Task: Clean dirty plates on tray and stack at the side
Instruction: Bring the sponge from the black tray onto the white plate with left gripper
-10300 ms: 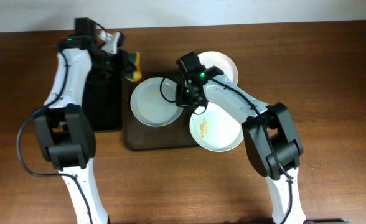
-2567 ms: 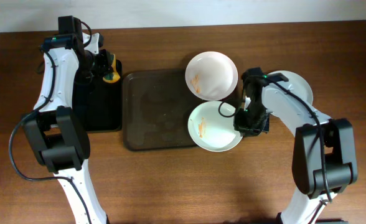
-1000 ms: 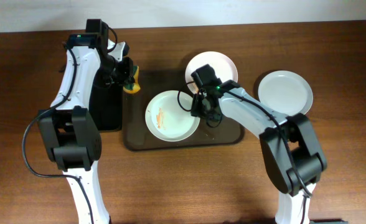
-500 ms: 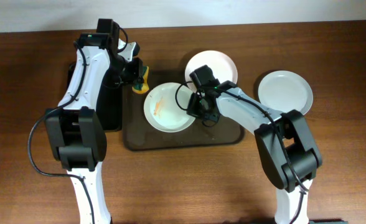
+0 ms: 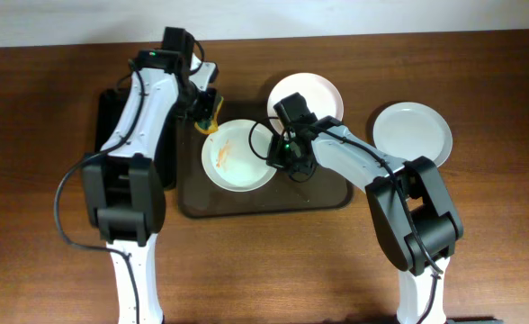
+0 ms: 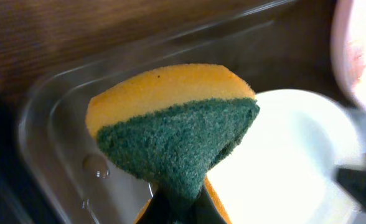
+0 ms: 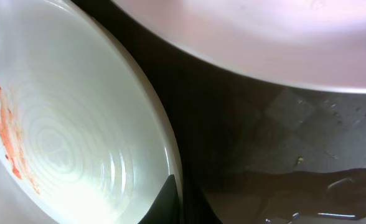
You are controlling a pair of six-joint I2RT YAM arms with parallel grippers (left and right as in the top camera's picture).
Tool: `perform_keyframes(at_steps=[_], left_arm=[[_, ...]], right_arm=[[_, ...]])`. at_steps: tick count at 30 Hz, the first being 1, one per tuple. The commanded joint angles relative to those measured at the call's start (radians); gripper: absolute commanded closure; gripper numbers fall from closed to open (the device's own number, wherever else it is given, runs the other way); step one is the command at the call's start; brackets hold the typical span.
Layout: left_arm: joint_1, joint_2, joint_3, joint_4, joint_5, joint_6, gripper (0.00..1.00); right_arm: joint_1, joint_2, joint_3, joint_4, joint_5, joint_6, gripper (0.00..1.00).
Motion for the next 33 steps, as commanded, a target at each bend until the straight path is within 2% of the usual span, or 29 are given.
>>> perform_keyframes(at_steps=[1,8,13,15,16,18,21,26,33], left_arm=[[-0.016,0.066,-0.008,0.007,-0.030,0.159,0.99],[-0.028,0.082,-0.010,-0.031,-0.080,0.212,0.99],[-0.067,0.110,-0.011,-0.075,-0.074,0.193,0.99],[-0.097,0.111,-0.011,-0.070,-0.194,0.055,0.99],[-0.112,0.111,-0.011,-0.065,-0.321,-0.068,0.99],[-0.140,0.111,-0.011,-0.067,-0.481,-0.205,0.99],[-0.158,0.107,-0.007,-0.072,-0.480,-0.224,1.00],[-0.152,0.057,0.043,-0.122,-0.396,-0.223,1.00],[-0.152,-0.025,0.048,-0.128,-0.298,-0.117,1.00]], right_arm=[[0.005,0.040,-0.009,-0.008,-0.008,-0.019,0.96],[0.000,0.040,-0.009,-0.008,-0.008,-0.019,0.96],[-0.009,0.040,-0.009,-0.008,-0.008,-0.019,0.96],[-0.008,0.040,-0.009,-0.008,-0.008,-0.019,0.96],[-0.009,0.040,-0.009,-0.008,-0.008,-0.019,0.96],[-0.008,0.040,-0.009,-0.008,-0.008,-0.019,0.96],[-0.009,0.040,-0.009,-0.008,-0.008,-0.019,0.96],[-0.008,0.040,-0.009,-0.008,-0.008,-0.019,0.96],[-0.008,0.040,-0.009,-0.008,-0.008,-0.019,0.96]])
